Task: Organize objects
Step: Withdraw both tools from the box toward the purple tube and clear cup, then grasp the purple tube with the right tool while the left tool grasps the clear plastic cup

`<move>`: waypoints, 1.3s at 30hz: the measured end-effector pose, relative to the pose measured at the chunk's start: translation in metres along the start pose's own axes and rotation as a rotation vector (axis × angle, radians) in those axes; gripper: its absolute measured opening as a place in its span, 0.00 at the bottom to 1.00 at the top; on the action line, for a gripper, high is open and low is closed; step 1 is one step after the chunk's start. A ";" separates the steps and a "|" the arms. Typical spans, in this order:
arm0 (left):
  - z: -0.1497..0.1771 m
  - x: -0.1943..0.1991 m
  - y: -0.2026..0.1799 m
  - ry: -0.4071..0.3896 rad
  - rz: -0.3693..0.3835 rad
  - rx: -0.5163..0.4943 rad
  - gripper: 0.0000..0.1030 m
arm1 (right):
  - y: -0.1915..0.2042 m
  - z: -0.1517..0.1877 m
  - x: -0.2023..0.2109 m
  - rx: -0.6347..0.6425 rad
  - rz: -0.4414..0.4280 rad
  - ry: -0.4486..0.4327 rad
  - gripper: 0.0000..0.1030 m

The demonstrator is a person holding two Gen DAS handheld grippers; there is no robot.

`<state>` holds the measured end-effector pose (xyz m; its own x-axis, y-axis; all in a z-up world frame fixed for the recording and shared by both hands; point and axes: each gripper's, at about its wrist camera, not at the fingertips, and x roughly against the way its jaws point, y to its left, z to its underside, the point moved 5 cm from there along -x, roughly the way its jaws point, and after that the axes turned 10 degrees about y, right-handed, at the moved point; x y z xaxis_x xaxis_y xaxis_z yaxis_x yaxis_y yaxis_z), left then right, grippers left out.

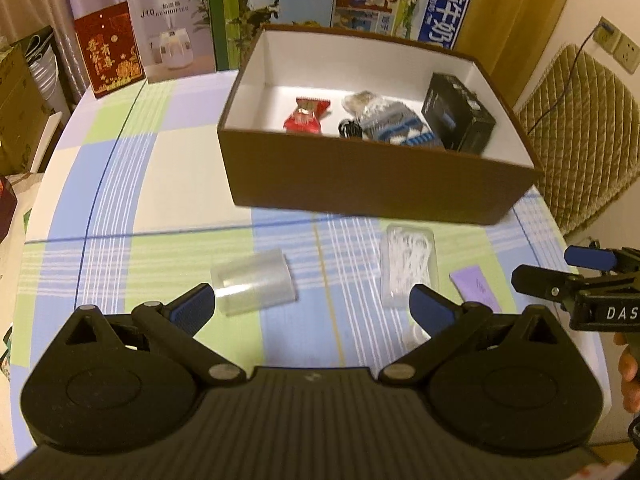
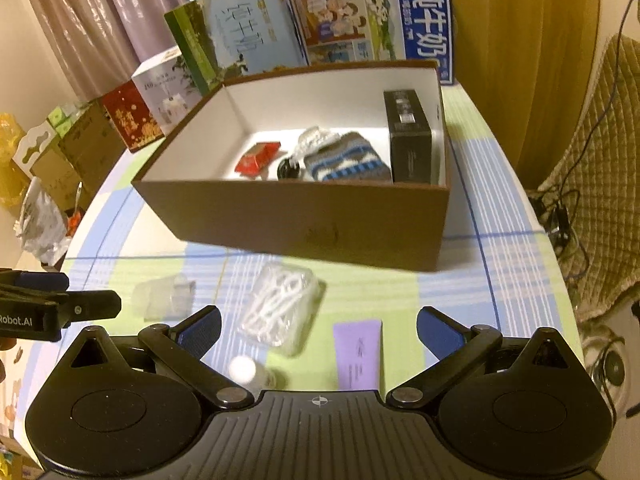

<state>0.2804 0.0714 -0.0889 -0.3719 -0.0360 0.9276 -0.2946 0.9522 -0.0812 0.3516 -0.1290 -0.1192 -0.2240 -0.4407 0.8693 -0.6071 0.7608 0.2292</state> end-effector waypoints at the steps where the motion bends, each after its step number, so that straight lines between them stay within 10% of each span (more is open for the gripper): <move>1: 0.003 -0.001 0.000 0.007 0.002 0.002 0.99 | -0.001 0.003 -0.001 -0.005 0.004 0.005 0.98; 18: 0.049 -0.011 0.005 0.062 -0.013 0.014 0.99 | -0.011 0.046 -0.002 -0.017 0.056 -0.053 0.98; 33: 0.074 -0.037 0.024 0.122 -0.043 0.041 0.99 | -0.024 0.065 -0.047 0.020 0.155 0.092 0.98; 39: 0.077 -0.045 0.033 0.100 -0.033 0.050 0.99 | -0.027 0.065 -0.061 0.029 0.156 0.103 0.66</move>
<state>0.2196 0.0809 -0.1619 -0.2721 -0.0344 0.9616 -0.3498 0.9345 -0.0656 0.3323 -0.1534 -0.2067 -0.2383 -0.2664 0.9339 -0.5932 0.8014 0.0772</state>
